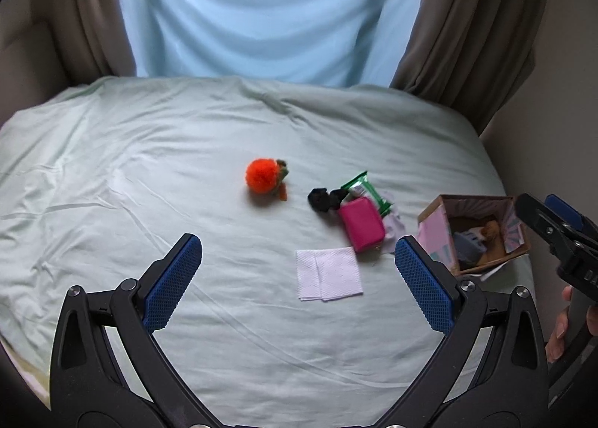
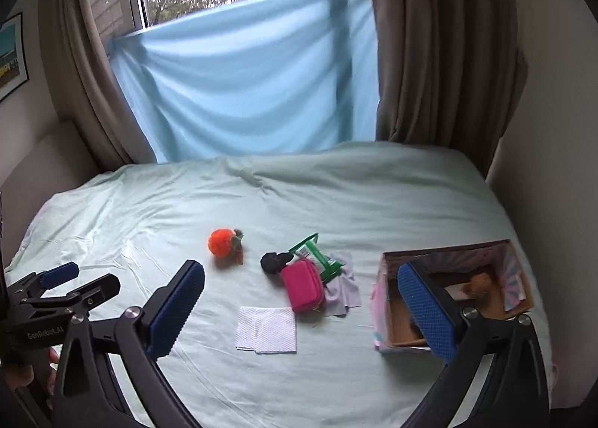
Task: Organize soft objects
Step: 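Grasp the white cloth with the left tool while the right tool grasps the pink pouch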
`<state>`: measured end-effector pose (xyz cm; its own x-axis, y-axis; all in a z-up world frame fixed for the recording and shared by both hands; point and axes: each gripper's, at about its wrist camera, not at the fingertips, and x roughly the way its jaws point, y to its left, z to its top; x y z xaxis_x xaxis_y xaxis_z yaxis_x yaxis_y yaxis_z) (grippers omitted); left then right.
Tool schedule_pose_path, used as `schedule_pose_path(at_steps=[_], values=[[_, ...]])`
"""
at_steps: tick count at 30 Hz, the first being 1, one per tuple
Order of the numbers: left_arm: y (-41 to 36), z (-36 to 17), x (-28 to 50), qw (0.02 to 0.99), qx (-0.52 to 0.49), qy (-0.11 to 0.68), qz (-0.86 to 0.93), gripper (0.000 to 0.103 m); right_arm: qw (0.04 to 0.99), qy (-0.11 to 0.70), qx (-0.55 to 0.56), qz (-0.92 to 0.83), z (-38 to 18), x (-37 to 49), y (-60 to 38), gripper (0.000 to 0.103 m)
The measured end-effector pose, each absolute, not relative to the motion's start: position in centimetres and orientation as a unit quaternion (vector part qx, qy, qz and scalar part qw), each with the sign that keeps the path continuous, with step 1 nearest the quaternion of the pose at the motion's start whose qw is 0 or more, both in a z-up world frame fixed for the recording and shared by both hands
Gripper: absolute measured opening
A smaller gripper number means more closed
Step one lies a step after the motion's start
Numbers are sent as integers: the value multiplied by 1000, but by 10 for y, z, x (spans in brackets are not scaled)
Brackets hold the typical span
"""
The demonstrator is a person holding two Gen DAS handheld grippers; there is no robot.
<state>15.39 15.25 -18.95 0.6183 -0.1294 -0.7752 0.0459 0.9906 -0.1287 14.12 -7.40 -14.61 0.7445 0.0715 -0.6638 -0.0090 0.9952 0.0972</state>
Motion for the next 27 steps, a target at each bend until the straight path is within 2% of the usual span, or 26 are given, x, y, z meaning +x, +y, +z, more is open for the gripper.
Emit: schedule_pose_path(at_steps=[13,16,22,27], values=[[125,-343,217,863,-63,499,-48,102,899,432,48,55,-287,251,-76,103],[112,-377,223,857,-63,509,-51,102,892,446,50,62,-321,270,-79,97],[88,-439,236,841,-64,534,-61,102,879,469,38,76,-379,299,-83,94],[72,-478,242,835,-48,545,-53,102,869,485,33,94,-416,315,-80,84]])
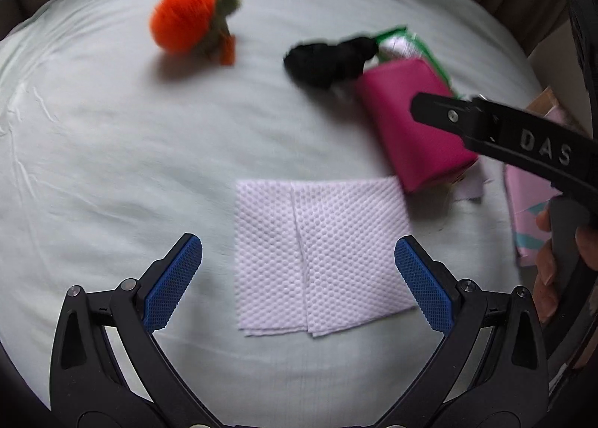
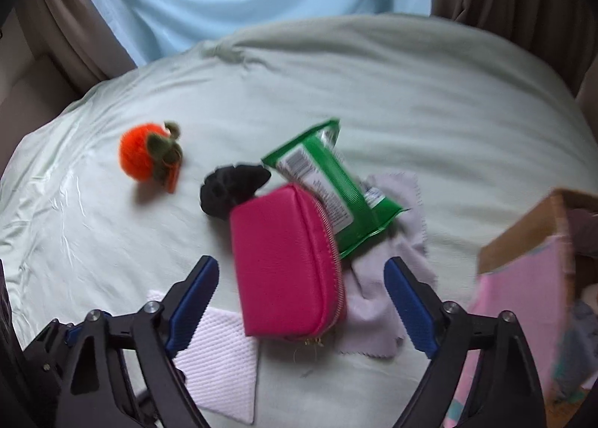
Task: Organize soft objects
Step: 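Grasp the white cloth with the left tool while the right tool grasps the pink pouch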
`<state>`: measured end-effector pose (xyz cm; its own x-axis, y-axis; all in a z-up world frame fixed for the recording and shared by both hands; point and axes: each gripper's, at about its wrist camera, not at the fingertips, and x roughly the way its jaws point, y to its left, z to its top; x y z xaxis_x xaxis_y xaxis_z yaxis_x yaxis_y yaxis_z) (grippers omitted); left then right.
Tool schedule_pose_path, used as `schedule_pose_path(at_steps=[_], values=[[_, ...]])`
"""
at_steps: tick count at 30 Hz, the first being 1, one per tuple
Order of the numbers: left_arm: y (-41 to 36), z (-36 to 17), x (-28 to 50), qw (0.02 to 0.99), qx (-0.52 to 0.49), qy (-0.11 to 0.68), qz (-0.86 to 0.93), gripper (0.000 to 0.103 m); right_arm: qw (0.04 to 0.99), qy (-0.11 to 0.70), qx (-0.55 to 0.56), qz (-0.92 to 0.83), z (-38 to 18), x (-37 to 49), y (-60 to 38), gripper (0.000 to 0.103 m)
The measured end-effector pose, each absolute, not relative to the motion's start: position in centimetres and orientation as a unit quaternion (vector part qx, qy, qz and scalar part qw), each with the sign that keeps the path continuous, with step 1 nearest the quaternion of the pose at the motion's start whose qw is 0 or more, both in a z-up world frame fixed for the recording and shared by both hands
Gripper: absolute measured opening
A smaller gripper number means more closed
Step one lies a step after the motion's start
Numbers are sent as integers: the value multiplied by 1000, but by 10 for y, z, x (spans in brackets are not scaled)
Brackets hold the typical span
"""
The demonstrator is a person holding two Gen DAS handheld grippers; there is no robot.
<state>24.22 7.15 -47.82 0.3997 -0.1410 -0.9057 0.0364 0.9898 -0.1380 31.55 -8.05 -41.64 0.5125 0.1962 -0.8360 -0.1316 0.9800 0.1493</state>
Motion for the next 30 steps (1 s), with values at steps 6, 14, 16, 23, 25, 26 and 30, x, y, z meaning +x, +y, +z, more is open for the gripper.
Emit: schedule_pose_path(at_steps=[6,14,16,23,25,26,30], values=[[55,-498,243,836,-30,545,-57,102,862,493,30,114,-436,325,-72,73],[33,-508,244,839,16,540,-61,100,856,504,18,118,-439,331,-67,55],[30,-508,243,840,23,538,-66,93,855,505,18,118,-438,331,-66,51],[10,-497,231,843,36,529,-95,34,856,501,24,124,-433,326,-65,41],[9,-495,230,841,40,530,-101,22,856,501,31,125,-432,326,-65,40],[10,-494,229,841,39,530,-99,18,856,501,32,124,-431,326,-66,39],[14,-489,229,842,29,530,-97,11,857,498,38,123,-426,324,-67,38]])
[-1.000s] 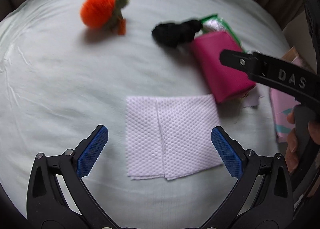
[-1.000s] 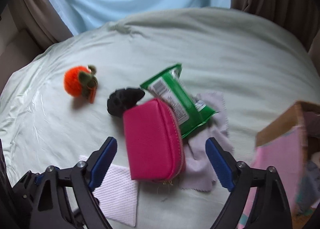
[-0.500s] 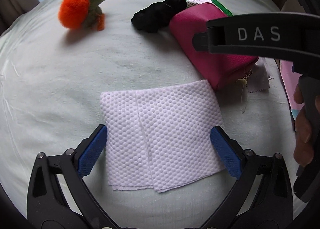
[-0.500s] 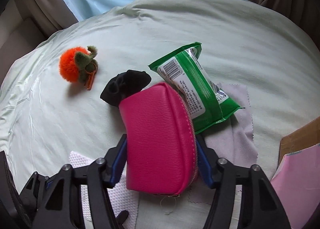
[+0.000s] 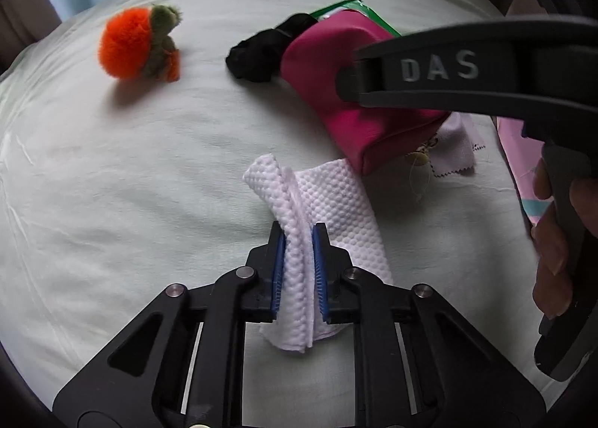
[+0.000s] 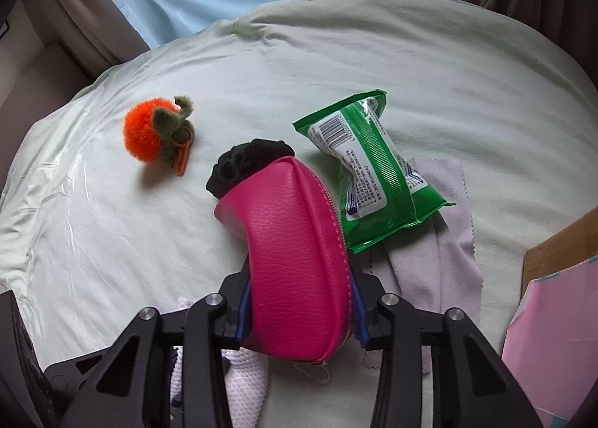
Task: Organize soft objects
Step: 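Grasp the white cloth with the left tool while the right tool grasps the pink pouch, then carry the white cloth and pink pouch into the box and release both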
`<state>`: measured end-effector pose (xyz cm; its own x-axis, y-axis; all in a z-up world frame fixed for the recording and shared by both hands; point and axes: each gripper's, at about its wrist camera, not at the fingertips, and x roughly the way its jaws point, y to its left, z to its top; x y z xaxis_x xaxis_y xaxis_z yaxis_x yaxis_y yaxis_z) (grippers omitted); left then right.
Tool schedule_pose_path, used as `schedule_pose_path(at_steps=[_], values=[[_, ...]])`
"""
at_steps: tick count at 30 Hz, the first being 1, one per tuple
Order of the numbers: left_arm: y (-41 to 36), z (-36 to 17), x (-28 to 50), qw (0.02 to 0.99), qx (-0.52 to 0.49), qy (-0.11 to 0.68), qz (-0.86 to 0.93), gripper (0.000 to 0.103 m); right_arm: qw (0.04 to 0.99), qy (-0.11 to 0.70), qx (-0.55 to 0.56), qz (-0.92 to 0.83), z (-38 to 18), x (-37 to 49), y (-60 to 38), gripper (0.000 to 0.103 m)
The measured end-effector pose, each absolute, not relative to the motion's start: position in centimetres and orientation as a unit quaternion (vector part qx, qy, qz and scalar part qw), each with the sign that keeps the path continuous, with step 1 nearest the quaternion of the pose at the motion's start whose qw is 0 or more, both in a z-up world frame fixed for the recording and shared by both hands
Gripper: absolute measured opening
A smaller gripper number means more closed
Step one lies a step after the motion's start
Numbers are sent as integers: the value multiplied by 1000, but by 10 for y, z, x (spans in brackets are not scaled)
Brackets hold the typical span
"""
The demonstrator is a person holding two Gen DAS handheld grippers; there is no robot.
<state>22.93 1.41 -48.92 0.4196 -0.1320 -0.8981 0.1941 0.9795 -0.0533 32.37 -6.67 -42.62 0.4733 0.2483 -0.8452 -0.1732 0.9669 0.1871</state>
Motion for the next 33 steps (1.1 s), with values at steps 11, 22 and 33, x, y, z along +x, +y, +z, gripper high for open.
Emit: schedule_pose_path(at_steps=[11,22,33], values=[[58,-441,222,859,13,506,-75,9,874,469,51,117,-380,299,-65,36],[81,-320,191,894,6,443,-66,9,895,428,74,103,-275,237,-58,36],[63,-205,175,915,9,393,-92,9,908,402,97,64,-182,182,-92,36]])
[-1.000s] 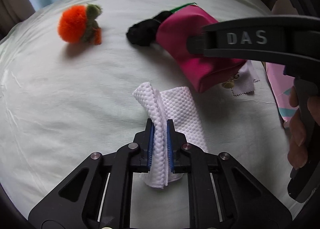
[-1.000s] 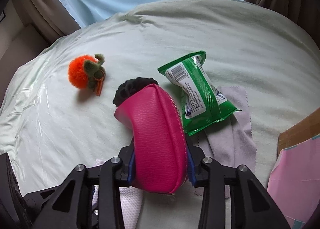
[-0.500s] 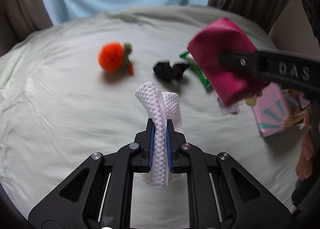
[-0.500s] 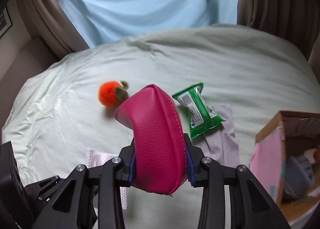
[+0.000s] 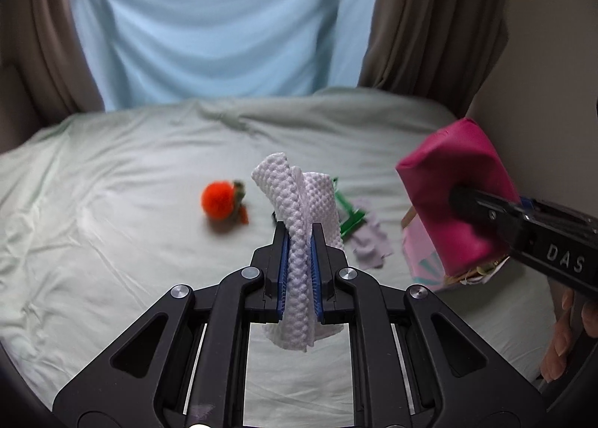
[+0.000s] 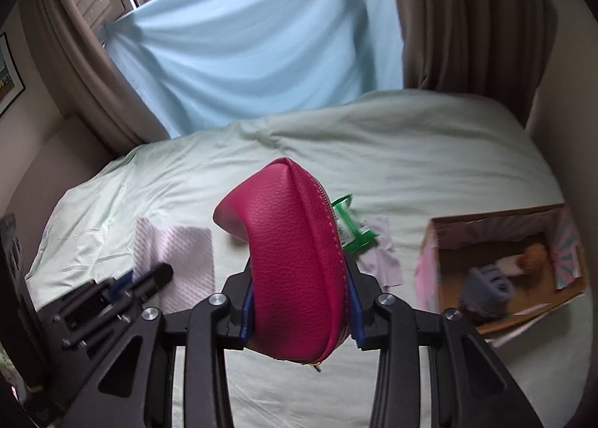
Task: Organize soft objects
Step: 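Carry the white cloth and pink pouch into the box and release both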
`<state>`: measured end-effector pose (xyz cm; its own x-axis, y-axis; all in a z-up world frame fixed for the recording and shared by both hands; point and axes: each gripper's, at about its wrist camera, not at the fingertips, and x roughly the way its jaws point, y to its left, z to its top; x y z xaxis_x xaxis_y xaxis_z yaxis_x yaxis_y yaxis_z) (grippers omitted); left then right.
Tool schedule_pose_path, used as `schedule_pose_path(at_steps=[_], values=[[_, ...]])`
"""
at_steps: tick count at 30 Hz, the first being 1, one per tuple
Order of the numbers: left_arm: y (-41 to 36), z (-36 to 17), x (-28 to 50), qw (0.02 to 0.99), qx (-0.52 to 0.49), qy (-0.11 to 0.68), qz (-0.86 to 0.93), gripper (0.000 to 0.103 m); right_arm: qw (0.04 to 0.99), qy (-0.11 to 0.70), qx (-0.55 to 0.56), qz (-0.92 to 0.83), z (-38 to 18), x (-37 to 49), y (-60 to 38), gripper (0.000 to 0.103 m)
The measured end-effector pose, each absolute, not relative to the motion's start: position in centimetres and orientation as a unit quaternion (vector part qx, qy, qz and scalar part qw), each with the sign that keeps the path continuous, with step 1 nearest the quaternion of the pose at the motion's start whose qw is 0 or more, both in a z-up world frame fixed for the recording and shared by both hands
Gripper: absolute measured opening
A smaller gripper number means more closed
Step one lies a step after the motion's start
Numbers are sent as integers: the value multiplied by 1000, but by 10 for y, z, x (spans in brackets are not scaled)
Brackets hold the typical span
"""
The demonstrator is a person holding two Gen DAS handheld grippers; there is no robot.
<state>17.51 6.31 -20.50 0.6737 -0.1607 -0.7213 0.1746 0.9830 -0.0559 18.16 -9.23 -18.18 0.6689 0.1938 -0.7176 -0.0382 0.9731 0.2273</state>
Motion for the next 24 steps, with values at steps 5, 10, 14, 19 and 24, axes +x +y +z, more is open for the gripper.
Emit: schedule_pose_path(at_steps=[5,10,14,19,24], values=[[29,-170,173,919,2,381,-100,9,916,383,110,43,-153,165,-132,36],[-22,-150,176,917,-21,383,-107,9,917,381,111,31,-133,157,-183,36],[-68,-151,177,914,-29,390,-111,9,915,387,107,20,-125,150,-231,36],[-131,-168,191,904,-45,408,-116,9,908,405,108,12,-134,153,-291,36],[-197,-207,214,889,-41,439,-122,9,896,430,109,9,-162,167,-348,36]])
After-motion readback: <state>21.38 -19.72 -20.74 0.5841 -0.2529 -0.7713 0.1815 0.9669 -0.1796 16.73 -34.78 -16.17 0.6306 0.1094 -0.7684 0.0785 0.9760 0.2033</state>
